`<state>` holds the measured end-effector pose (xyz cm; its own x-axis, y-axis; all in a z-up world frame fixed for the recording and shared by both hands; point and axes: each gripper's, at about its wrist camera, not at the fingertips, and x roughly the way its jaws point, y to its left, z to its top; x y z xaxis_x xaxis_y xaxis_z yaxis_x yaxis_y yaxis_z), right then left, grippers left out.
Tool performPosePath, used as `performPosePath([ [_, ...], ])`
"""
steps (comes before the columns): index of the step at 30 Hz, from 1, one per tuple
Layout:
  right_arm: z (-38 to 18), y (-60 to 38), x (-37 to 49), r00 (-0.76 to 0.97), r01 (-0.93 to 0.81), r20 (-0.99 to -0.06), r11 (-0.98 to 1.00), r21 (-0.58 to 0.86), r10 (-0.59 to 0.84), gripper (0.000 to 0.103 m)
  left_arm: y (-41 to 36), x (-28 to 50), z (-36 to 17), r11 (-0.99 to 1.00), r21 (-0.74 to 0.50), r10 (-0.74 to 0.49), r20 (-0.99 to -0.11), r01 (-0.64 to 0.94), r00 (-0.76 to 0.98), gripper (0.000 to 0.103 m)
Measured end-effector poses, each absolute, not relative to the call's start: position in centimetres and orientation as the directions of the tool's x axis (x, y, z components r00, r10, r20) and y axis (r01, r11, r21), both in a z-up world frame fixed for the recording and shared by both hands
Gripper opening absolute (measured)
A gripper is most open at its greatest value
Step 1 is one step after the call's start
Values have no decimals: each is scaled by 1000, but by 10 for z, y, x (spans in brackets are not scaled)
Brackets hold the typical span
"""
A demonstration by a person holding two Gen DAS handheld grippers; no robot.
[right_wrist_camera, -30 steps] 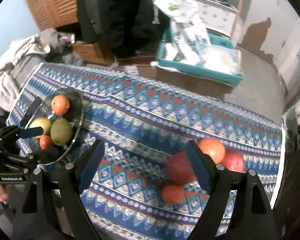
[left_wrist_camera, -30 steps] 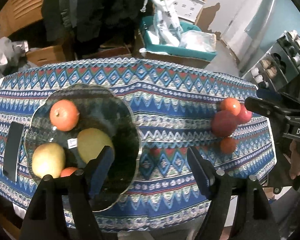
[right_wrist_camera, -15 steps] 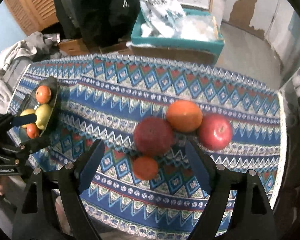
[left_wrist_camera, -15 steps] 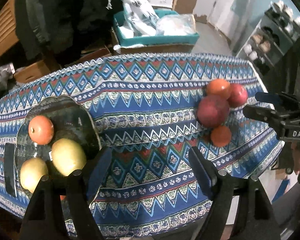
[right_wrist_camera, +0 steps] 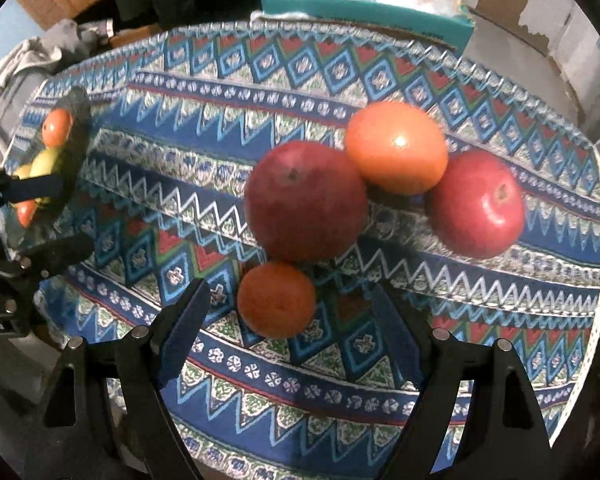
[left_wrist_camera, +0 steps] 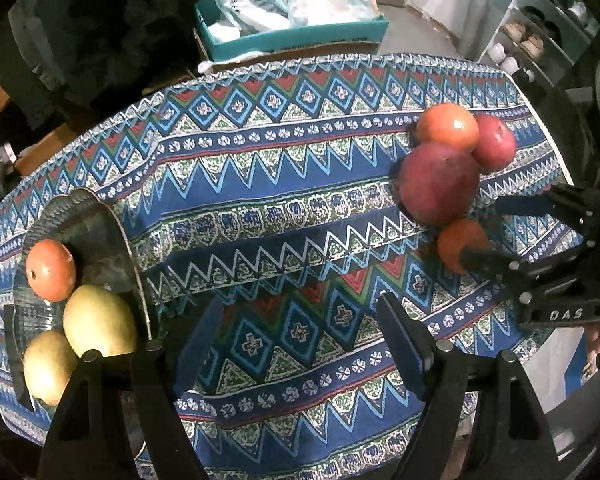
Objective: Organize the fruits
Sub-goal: 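Grasp an orange with the right tool while the left tool grasps a red apple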
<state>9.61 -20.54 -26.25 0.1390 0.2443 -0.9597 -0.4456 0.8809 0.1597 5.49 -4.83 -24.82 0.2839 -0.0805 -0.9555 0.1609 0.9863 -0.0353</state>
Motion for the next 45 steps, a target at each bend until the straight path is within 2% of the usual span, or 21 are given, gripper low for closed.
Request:
performPosePath([
  [4,-276,-202,96,117,-450,-965,879,160,236,83,-48,58,-256,986,-33,-77,-959,162,272,80],
  [6,-282,-199,96,109,-463,-967,873,155,230,78,-49,58,-259,986,-33,-76,-961,162,266,80],
  [8,-286,-196,95,98,-474,-967,866,162,235,66,-50,59,-262,986,-34,-75,-963,161,259,80],
  [9,-288,-194,95,94,-483,-967,860,164,237,63,-50,60,-263,986,-37,-77,-963,160,256,80],
  [11,-290,-191,94,89,-497,-967,852,163,237,46,-51,62,-264,986,-43,-82,-964,159,251,80],
  [17,-281,-201,95,94,-485,-961,855,183,259,46,-64,73,-261,985,-70,-108,-963,158,246,80],
  [34,-245,-295,111,211,-298,-937,931,210,279,46,-127,107,-250,962,-164,-220,-938,217,267,81],
  [40,-244,-313,114,227,-276,-931,936,219,285,46,-152,119,-256,953,-170,-236,-934,250,267,85],
  [45,-248,-320,114,230,-266,-925,934,239,302,46,-166,127,-268,950,-145,-218,-941,276,257,85],
])
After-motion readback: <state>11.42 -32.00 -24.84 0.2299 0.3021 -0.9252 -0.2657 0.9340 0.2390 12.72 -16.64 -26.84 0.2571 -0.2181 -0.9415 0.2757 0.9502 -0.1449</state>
